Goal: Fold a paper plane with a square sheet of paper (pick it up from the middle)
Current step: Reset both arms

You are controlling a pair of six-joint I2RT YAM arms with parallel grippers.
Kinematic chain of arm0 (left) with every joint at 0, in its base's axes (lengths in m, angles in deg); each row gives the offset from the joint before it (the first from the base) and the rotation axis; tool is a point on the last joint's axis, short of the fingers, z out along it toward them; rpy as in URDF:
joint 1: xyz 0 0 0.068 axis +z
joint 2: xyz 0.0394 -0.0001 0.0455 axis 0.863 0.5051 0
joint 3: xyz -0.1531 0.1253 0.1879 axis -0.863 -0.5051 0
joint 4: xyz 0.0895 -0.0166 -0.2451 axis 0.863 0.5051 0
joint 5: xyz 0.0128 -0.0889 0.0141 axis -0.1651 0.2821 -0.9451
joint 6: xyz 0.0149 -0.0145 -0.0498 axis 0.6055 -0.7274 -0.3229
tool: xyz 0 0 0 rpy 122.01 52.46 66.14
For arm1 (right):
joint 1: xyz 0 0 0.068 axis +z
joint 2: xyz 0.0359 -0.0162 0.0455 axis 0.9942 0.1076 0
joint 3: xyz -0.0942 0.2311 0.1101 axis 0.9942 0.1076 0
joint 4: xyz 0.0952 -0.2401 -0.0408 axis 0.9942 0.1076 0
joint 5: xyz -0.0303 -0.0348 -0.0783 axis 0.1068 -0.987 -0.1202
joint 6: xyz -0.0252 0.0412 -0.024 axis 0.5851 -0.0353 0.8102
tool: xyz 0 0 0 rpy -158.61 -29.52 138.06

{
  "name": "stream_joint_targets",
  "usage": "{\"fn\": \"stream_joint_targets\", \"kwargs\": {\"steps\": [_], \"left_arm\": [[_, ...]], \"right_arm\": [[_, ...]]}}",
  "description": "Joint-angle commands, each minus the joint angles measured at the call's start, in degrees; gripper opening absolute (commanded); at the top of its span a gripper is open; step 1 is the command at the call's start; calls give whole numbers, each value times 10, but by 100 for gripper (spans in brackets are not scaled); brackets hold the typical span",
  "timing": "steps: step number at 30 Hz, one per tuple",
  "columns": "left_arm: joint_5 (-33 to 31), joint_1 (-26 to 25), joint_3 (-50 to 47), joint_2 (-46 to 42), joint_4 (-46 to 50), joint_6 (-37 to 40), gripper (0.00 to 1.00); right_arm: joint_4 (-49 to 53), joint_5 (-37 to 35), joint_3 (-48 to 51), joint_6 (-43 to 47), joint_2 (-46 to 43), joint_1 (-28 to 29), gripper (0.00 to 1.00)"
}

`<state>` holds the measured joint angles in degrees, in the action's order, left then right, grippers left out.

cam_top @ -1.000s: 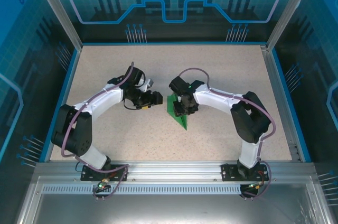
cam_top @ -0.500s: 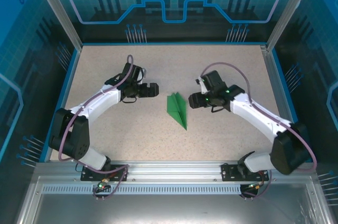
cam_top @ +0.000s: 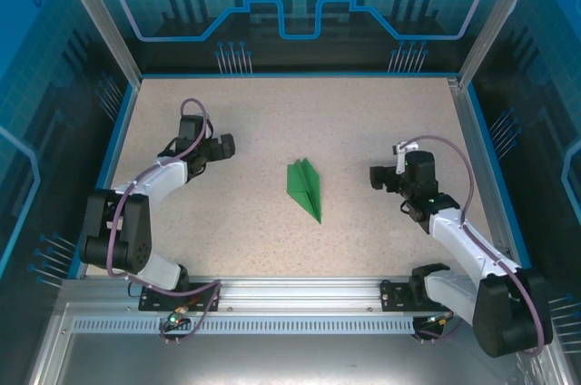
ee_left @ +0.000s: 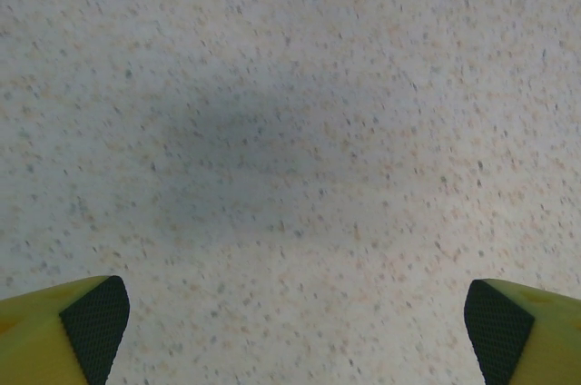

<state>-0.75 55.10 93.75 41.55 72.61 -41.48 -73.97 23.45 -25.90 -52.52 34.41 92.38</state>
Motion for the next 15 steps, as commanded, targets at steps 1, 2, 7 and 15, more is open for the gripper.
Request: {"fn": "stream_joint_targets", "kwargs": {"steps": [1, 2, 7, 15], "left_arm": [[-1, 24, -7, 1, -50, 21, 99], [7, 29, -5, 3, -49, 17, 99], [17, 31, -25, -16, -76, 22, 99], [-27, 35, -104, 5, -201, 79, 99]], "right_arm": [[-114, 5, 34, 42, -7, -37, 99], [-124, 13, 39, 42, -1, -50, 99], [-260, 51, 79, 50, 43, -81, 99], [-317, 101, 42, 57, 147, -90, 99]]}}
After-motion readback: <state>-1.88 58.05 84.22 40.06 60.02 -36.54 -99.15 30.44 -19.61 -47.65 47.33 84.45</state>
